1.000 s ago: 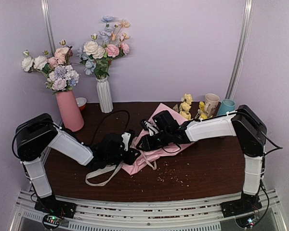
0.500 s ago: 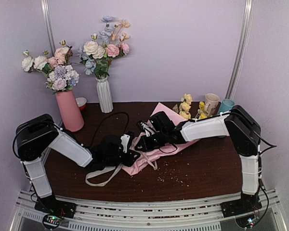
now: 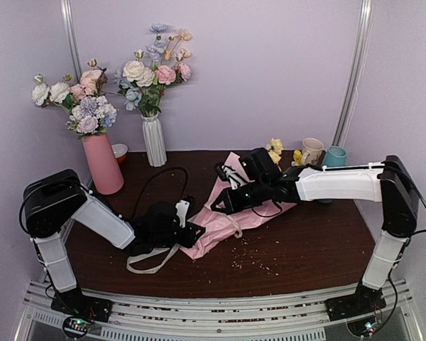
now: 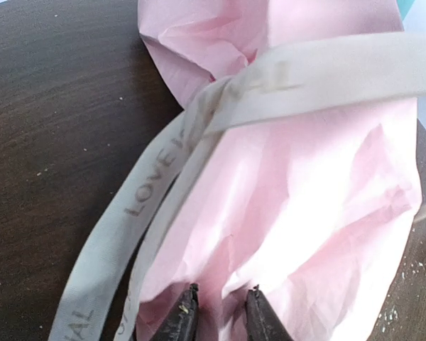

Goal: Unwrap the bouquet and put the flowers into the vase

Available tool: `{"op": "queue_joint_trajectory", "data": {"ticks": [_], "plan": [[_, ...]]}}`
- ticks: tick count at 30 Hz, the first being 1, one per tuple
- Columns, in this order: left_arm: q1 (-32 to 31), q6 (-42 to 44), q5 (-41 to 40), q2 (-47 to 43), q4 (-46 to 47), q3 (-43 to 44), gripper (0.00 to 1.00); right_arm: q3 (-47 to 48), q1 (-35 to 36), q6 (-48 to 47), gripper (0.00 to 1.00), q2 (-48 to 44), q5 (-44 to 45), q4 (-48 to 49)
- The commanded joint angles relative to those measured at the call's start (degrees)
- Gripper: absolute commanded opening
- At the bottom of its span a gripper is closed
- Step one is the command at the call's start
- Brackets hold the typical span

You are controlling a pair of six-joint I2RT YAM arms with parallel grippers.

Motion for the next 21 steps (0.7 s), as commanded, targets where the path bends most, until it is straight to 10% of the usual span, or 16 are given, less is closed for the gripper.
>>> {"op": "queue_joint_trajectory", "data": {"ticks": [1, 13, 21], "plan": [[0.3, -0.3, -1.7, 0.7, 1.5, -0.8, 0.26, -4.8, -0.3, -4.1, 0.00, -8.8, 2.5, -8.5], [0.9, -0.8, -4.5, 1.3, -2.2, 2.4, 0.25, -19.8, -0.3, -1.8, 0.00, -30.6, 3.4, -17.0], [2.4, 0.5, -5.4, 0.0, -4.5, 3.7, 0.25, -44.5, -0.3, 16.7, 0.00, -42.1, 0.1, 3.8]]}}
